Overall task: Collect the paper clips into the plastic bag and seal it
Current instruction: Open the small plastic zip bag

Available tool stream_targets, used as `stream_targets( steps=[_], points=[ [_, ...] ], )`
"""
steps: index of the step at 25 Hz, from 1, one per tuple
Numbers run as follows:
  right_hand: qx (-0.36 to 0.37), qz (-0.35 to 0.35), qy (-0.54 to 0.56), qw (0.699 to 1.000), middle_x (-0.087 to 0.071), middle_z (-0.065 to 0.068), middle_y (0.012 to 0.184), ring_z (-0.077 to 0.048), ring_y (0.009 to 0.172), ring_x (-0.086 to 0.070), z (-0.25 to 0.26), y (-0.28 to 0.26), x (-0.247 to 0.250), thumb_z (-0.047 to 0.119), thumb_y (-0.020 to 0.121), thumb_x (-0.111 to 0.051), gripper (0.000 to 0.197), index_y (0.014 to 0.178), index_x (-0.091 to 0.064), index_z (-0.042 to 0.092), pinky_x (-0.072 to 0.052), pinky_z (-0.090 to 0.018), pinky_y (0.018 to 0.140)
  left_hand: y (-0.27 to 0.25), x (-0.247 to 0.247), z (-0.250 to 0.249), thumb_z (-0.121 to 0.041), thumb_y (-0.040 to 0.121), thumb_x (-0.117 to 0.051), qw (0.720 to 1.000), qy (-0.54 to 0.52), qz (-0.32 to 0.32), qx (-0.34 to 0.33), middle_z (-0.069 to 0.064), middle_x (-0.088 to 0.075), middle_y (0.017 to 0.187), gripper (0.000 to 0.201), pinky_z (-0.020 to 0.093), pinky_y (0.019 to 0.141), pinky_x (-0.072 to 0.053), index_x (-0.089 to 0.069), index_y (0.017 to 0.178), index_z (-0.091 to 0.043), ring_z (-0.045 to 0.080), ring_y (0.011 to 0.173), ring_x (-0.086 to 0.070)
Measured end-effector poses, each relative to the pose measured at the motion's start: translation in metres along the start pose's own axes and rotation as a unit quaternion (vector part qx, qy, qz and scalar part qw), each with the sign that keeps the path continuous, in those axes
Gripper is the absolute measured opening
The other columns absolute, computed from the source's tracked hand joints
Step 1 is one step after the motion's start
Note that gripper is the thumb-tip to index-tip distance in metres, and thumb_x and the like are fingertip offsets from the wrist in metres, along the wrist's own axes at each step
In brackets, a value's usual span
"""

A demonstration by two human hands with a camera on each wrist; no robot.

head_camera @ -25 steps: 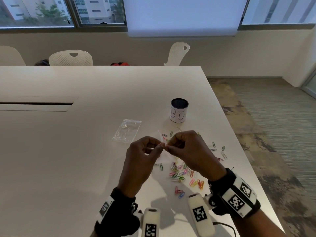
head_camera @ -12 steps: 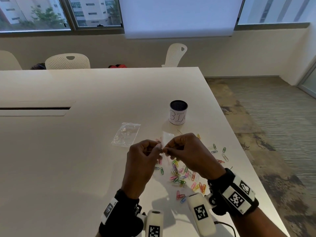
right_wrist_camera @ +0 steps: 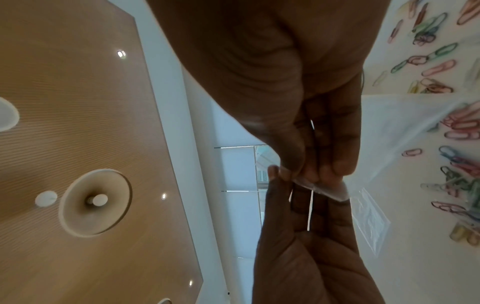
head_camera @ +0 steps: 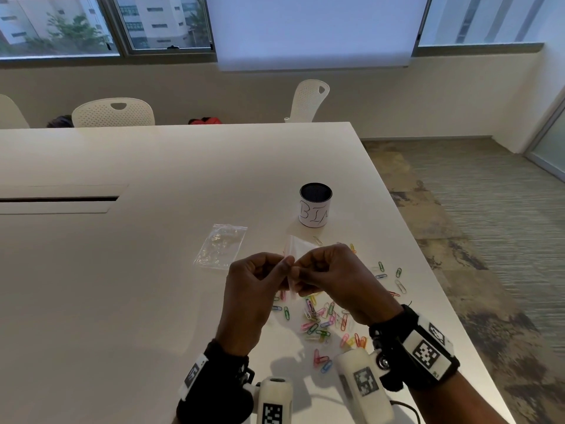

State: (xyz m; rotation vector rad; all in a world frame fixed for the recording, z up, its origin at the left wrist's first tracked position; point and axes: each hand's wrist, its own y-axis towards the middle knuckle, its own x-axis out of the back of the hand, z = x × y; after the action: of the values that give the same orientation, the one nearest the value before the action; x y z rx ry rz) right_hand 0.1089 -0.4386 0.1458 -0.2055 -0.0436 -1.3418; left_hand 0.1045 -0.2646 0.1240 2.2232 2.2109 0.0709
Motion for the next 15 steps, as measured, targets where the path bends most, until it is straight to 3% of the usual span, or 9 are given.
stream_targets(
  steps=[5, 11, 15],
  points=[
    [-0.029, -0.003, 0.018, 0.999, -0.079, -0.016, 0.092, -0.026, 0.085, -0.079, -0.001, 0.005, 0.004, 0.014, 0.094, -0.071, 0.019, 0.104, -0.072, -0.003, -0.063, -0.026, 0.074, 0.004, 0.001, 0.002, -0.01, 0.096, -0.071, 1.0, -0.02, 0.018, 0.015, 0.014, -0.083, 0.091, 0.014, 0.053, 0.09, -0.064, -0.079, 0.103, -0.002, 0.03, 0.087, -0.082],
    [0.002, -0.038, -0.061, 0.997, -0.077, -0.016, 0.088, -0.031, 0.083, -0.077, -0.005, 0.01, 0.005, 0.005, 0.09, -0.074, 0.009, 0.098, -0.071, 0.002, -0.066, -0.033, 0.075, 0.008, -0.005, 0.005, -0.015, 0.092, -0.077, 1.0, 0.003, 0.008, 0.014, 0.007, -0.083, 0.086, 0.011, 0.049, 0.084, -0.066, -0.081, 0.1, -0.009, 0.025, 0.082, -0.082],
    [0.0, -0.041, -0.082, 0.996, -0.077, -0.014, 0.087, -0.02, 0.074, -0.073, -0.007, 0.013, 0.008, 0.011, 0.089, -0.077, 0.007, 0.095, -0.075, 0.007, -0.062, -0.025, 0.069, 0.012, -0.006, 0.006, -0.017, 0.088, -0.081, 1.0, 0.022, -0.001, 0.007, 0.005, -0.083, 0.083, 0.014, 0.043, 0.08, -0.067, -0.08, 0.099, -0.009, 0.021, 0.078, -0.082]
  ],
)
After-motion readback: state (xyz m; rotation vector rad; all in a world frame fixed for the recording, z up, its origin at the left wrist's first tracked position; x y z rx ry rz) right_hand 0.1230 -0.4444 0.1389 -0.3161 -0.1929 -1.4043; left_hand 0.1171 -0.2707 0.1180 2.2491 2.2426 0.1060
